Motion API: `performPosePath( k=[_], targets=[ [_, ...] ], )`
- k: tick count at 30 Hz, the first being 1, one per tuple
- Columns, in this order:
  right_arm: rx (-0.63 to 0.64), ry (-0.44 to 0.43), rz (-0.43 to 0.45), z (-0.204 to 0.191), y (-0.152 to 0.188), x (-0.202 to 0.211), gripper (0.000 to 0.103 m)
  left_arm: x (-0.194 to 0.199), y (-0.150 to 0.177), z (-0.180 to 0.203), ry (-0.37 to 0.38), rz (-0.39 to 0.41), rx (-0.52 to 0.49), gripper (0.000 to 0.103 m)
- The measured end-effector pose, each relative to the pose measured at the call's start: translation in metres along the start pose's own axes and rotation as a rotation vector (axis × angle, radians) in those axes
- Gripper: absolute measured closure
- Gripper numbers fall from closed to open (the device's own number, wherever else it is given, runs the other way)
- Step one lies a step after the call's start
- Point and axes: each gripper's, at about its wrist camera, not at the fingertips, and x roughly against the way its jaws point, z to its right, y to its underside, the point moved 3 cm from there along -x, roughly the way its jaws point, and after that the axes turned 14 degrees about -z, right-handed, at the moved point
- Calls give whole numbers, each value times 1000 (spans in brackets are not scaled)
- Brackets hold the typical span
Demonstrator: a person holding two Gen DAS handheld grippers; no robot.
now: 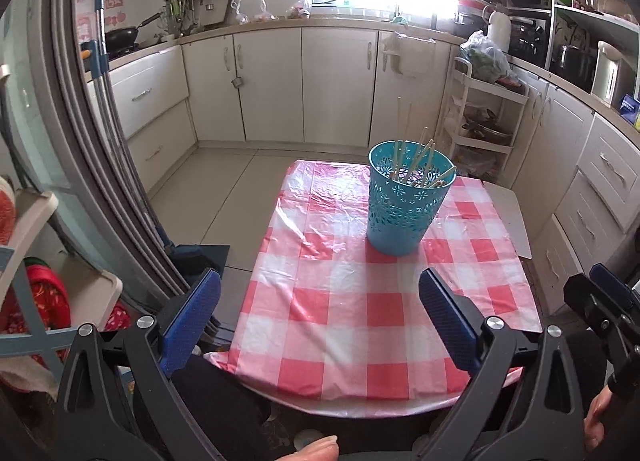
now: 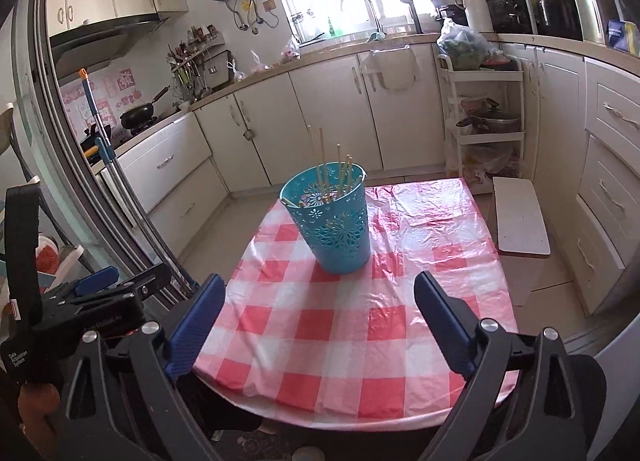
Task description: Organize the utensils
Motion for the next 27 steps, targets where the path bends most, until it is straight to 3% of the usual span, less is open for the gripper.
performPosePath(
  k=[5,9,27],
  targets=[
    [6,3,-3,-16,28,29,10,43,30,0,-48,52,-1,8],
    [55,39,38,-31,47,49,8,67,51,-2,-32,62,-5,8],
    [76,65,43,-43,69,61,7,100,71,-4,-50,98,-16,8]
  ],
)
